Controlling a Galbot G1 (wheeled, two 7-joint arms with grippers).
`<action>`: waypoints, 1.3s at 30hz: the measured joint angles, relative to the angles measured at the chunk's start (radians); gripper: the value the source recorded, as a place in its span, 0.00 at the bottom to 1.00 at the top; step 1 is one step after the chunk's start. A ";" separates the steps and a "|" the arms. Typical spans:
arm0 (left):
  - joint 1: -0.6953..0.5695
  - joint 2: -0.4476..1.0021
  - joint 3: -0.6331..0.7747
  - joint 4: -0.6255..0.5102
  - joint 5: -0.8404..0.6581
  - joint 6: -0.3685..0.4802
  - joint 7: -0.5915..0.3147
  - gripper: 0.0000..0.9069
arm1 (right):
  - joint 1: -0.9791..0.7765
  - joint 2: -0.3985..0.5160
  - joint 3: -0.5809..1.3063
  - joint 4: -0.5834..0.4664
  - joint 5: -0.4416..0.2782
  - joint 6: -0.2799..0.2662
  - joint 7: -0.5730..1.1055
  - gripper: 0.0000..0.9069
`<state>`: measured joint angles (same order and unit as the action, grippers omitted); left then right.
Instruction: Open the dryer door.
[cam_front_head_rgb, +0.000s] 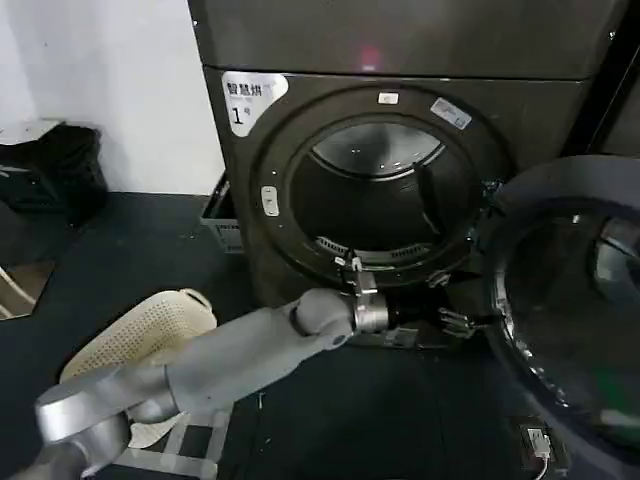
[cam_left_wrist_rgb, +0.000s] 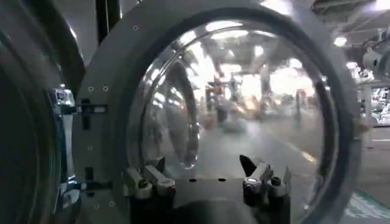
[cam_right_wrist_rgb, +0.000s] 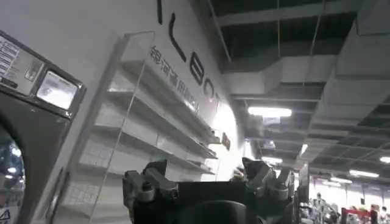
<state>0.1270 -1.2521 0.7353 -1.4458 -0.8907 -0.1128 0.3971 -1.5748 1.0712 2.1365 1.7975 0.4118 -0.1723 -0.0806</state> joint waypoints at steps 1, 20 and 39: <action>-0.004 -0.007 0.003 0.003 0.001 -0.002 -0.001 1.00 | -0.003 -0.001 0.005 -0.002 0.000 0.000 -0.001 1.00; -0.072 -0.173 0.062 0.110 0.101 -0.063 -0.094 1.00 | -0.027 0.010 0.036 0.000 0.003 0.004 -0.007 1.00; -0.086 -0.268 0.072 0.193 0.134 -0.087 -0.188 1.00 | -0.032 0.008 0.054 -0.014 0.006 0.009 -0.010 1.00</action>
<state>0.0412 -1.5203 0.8069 -1.2530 -0.7571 -0.1997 0.2093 -1.6066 1.0790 2.1904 1.7836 0.4178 -0.1637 -0.0909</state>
